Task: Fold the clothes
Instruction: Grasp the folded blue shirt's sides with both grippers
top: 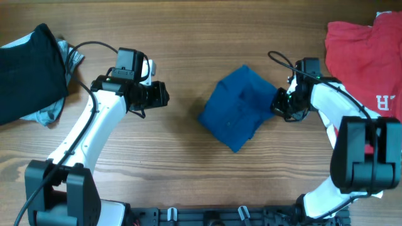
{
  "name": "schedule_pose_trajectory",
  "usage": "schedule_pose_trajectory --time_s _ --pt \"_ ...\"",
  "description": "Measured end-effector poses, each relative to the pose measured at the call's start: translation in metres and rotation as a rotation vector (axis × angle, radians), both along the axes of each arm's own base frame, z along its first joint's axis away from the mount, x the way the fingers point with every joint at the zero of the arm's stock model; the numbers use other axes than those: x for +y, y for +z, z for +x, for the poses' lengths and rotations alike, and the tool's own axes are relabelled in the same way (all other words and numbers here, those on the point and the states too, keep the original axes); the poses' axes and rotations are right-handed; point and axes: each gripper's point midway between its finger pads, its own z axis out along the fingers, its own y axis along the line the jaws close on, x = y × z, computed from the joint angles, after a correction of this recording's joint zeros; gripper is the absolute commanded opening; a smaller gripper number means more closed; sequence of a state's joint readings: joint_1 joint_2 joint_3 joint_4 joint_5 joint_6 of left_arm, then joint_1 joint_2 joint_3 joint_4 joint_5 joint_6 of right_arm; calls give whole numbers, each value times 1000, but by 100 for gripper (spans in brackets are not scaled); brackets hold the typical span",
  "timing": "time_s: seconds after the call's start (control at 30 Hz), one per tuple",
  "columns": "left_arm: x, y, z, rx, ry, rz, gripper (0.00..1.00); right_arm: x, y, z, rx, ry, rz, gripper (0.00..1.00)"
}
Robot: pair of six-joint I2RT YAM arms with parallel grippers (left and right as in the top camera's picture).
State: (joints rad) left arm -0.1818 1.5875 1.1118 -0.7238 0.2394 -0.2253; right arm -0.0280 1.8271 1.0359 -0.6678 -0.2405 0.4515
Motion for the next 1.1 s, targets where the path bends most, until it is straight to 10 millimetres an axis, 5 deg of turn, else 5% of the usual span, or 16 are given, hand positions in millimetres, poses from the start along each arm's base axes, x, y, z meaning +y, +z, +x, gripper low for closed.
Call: schedule_pose_trajectory --time_s 0.2,0.3,0.5,0.67,0.8,0.97,1.1 --pt "-15 33 59 -288 -9 -52 53 0 -5 16 -25 -26 4 8" --pt "-36 44 70 -365 -51 -80 50 -1 -4 32 -85 -29 0 9" --pt "-106 -16 17 -98 -247 -189 51 -2 -4 41 -123 -30 -20 10" --pt "-147 -20 -13 -39 -358 -252 55 -8 -1 55 -157 26 -77 10" --pt "-150 -22 -22 -13 -372 -251 51 -17 1 75 -244 109 -151 9" --pt "-151 -40 -60 145 -399 -207 47 -12 5 102 -379 282 -260 7" --pt "-148 -45 -68 178 -393 -174 51 32 6 109 -454 511 -296 6"
